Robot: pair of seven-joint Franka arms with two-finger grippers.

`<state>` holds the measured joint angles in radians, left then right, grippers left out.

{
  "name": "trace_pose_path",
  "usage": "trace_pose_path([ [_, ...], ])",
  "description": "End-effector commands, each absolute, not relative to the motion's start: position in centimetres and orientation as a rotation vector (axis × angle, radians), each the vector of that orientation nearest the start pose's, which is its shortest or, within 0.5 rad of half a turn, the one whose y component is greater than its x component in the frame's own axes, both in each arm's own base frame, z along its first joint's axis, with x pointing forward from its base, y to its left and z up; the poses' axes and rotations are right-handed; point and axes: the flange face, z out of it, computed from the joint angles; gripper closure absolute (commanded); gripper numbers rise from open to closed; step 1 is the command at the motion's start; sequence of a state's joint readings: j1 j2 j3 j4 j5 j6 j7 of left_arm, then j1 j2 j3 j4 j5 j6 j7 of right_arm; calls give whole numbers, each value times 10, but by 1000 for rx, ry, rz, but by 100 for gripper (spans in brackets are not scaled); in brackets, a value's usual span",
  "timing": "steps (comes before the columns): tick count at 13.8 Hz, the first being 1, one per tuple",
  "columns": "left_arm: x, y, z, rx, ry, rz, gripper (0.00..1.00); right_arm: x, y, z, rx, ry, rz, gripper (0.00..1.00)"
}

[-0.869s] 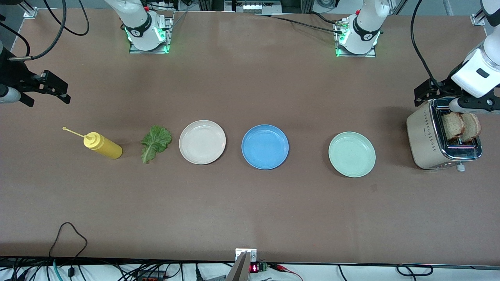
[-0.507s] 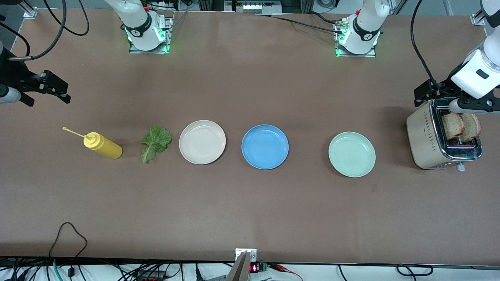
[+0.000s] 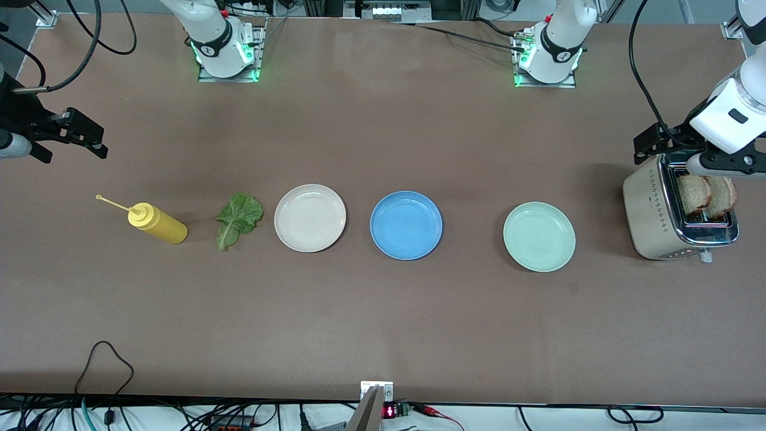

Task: Make sandwich in blue plate with both arms
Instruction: 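Reach the left gripper down to the bread slices in the toaster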

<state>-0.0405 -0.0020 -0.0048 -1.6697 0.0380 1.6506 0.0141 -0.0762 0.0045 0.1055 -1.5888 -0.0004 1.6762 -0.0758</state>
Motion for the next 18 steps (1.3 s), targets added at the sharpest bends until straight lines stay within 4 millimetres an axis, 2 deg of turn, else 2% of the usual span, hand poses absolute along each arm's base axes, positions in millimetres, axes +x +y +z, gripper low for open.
trace_pose_path([
  [1, 561, -23, 591, -3092, 112, 39, 0, 563, 14, 626, -3143, -177, -120, 0],
  [3, 561, -24, 589, -3091, 109, 51, 0, 563, 14, 626, -3143, -181, -120, 0],
  [5, 560, -24, 574, -3087, 107, 167, 0, 563, 14, 626, -3143, -179, -120, 0],
  [6, 559, -23, 574, -3087, 107, 181, 0, 563, 14, 625, -3143, -179, -116, 0],
  [9, 563, -11, 567, -3089, 77, 197, 0, 563, 13, 625, -3143, -179, -116, 0],
  [11, 574, -6, 540, -3077, 60, 262, 0, 564, 12, 624, -3143, -179, -113, 0],
  [15, 581, 51, 510, -3068, -44, 350, 0, 564, 11, 622, -3143, -177, -111, 0],
  [16, 582, 73, 503, -3058, -49, 356, 0, 565, 11, 622, -3143, -174, -108, 0],
  [18, 587, 98, 489, -3025, 28, 328, 0, 565, 11, 622, -3143, -177, -108, 0],
])
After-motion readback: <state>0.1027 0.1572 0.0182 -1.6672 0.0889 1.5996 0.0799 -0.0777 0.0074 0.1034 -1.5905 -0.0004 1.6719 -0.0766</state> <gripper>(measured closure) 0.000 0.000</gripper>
